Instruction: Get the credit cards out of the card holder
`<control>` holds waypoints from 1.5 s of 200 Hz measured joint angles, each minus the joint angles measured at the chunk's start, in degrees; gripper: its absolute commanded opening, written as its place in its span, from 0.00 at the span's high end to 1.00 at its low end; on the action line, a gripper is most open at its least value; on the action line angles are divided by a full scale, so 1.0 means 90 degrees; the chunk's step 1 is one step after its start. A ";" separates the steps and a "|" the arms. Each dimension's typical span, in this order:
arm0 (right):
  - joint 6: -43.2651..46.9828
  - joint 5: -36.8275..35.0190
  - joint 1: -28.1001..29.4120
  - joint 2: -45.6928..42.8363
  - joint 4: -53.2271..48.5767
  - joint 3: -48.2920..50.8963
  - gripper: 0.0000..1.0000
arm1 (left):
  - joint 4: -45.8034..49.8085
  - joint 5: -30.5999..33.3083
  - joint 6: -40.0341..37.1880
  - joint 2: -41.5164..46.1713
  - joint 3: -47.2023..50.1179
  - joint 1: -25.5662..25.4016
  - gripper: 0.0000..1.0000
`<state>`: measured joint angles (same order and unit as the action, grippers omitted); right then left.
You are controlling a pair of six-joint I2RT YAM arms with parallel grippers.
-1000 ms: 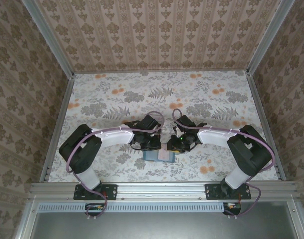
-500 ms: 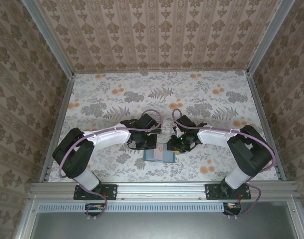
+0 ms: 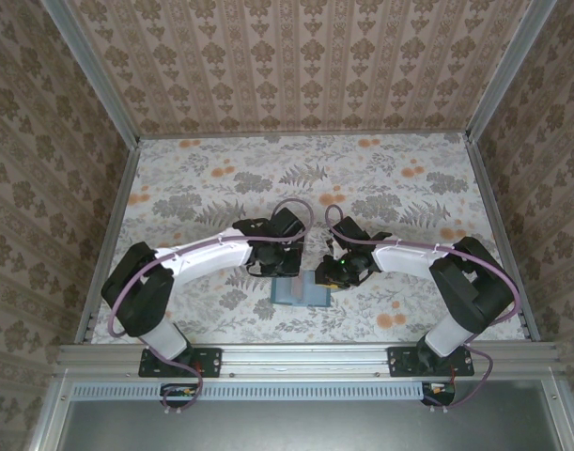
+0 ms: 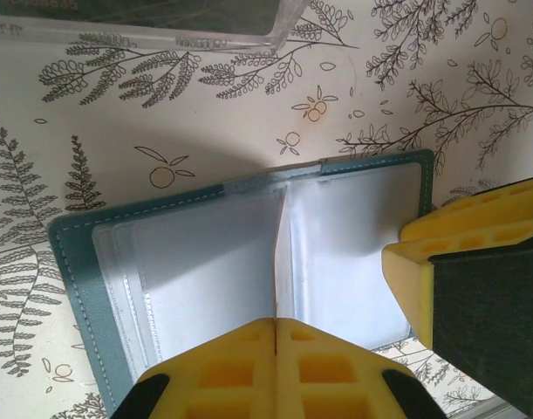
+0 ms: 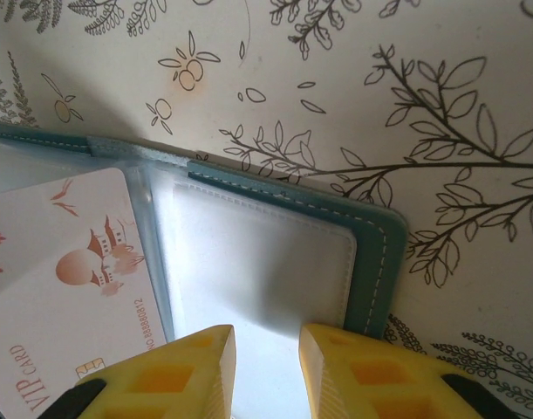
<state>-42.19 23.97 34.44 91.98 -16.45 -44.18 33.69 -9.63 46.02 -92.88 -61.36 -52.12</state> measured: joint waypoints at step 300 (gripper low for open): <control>0.0075 -0.0466 0.0015 -0.0449 -0.0950 -0.0015 0.71 | 0.0571 -0.0182 -0.1693 -0.0124 -0.0814 0.0046 1.00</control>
<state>-41.52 19.77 34.57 87.94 -24.99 -44.31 38.83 -11.27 30.79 -94.00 -68.69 -51.70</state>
